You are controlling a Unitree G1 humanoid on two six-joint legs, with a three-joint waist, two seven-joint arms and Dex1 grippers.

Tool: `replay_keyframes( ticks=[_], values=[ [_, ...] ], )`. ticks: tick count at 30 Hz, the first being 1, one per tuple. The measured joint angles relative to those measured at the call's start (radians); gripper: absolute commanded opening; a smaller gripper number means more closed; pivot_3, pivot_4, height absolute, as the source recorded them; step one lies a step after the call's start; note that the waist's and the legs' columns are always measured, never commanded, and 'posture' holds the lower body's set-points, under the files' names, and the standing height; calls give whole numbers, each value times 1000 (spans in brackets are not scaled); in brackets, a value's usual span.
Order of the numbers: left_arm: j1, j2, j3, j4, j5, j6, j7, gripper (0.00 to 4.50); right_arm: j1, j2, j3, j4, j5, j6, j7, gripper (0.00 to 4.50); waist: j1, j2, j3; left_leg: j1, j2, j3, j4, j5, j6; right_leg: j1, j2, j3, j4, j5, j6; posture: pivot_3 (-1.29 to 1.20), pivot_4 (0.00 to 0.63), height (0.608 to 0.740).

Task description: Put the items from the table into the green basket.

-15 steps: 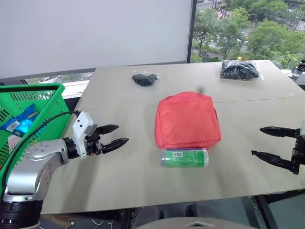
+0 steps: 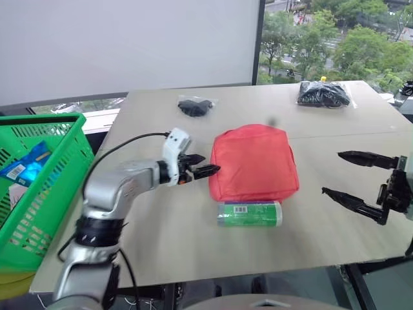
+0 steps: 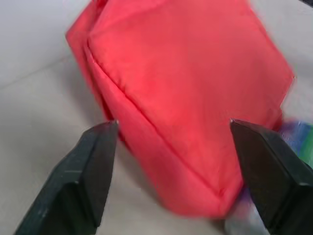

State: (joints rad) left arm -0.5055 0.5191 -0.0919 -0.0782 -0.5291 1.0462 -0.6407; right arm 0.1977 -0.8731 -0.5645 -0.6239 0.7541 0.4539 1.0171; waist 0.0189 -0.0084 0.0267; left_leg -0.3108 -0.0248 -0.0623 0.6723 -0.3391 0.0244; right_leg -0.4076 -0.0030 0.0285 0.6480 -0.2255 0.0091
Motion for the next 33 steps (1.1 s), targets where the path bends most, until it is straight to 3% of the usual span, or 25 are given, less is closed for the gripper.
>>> replay_keyframes(
  ticks=[3, 4, 6, 11, 12, 16, 24, 27, 33],
  values=[
    [-61, -60, -106, 129, 86, -23, 30, 3765, -8, 0, 0, -27, 27, 13, -18, 4500, -5, 0, 0, -1, 0, 0, 0, 1, -1, 0, 0, 1, 0, 0, 0, -54, 0, 740],
    [-82, -82, -134, 183, 124, -50, 40, 3528, -8, 0, -1, -35, 35, 19, -23, 4500, -7, 0, 0, -1, 0, 1, 0, 0, -1, 0, 0, 1, -1, 0, 0, -54, 0, 740],
    [-101, -119, -150, 248, 164, -93, 54, 2902, -3, 0, -2, -45, 44, 23, -31, 4500, -8, -1, 0, -1, 0, 2, 0, 0, -1, 0, 0, 3, 0, 0, 0, -65, 0, 740],
    [-97, -144, -139, 262, 192, -138, 56, 360, 19, 10, -3, -76, 58, 26, -50, 4500, -8, 0, 1, -1, 1, 2, 0, 0, -1, 0, 0, 3, -1, 0, 0, -62, 0, 740],
    [-90, -147, -124, 259, 191, -140, 56, 38, 20, 10, -3, -76, 58, 26, -53, 4500, -8, 0, 1, -1, 1, 2, 0, 0, -1, 0, 0, 3, -1, 0, 0, -58, 0, 740],
    [-64, -160, -58, 250, 175, -137, 67, 38, 21, 17, 2, -75, 53, 20, -57, 4500, -8, 0, 1, -1, 1, 2, 0, 0, -1, 0, 0, 3, 0, 0, 0, -40, 0, 740],
    [-37, -196, 188, 139, 17, -56, 98, 38, -5, 22, 49, -49, 33, -2, -60, 4500, -7, -1, 1, -1, 1, 2, 0, 2, -3, -1, -2, 3, 0, 0, 0, -14, 0, 740],
    [-10, -164, 238, 122, -14, -24, 98, 886, -12, 22, 59, -41, 21, -11, -58, 4500, -7, 0, 0, 0, 1, 2, 0, 2, -3, -1, -1, 3, 0, 0, 0, 3, 0, 740],
    [36, -134, 204, 109, -64, 82, 39, 3527, -23, 22, 83, -24, 17, -22, -42, 4500, 2, -1, 1, 0, 0, 0, 1, 2, -4, -1, -1, 0, 0, 0, 0, 3, 0, 740]
  ],
)
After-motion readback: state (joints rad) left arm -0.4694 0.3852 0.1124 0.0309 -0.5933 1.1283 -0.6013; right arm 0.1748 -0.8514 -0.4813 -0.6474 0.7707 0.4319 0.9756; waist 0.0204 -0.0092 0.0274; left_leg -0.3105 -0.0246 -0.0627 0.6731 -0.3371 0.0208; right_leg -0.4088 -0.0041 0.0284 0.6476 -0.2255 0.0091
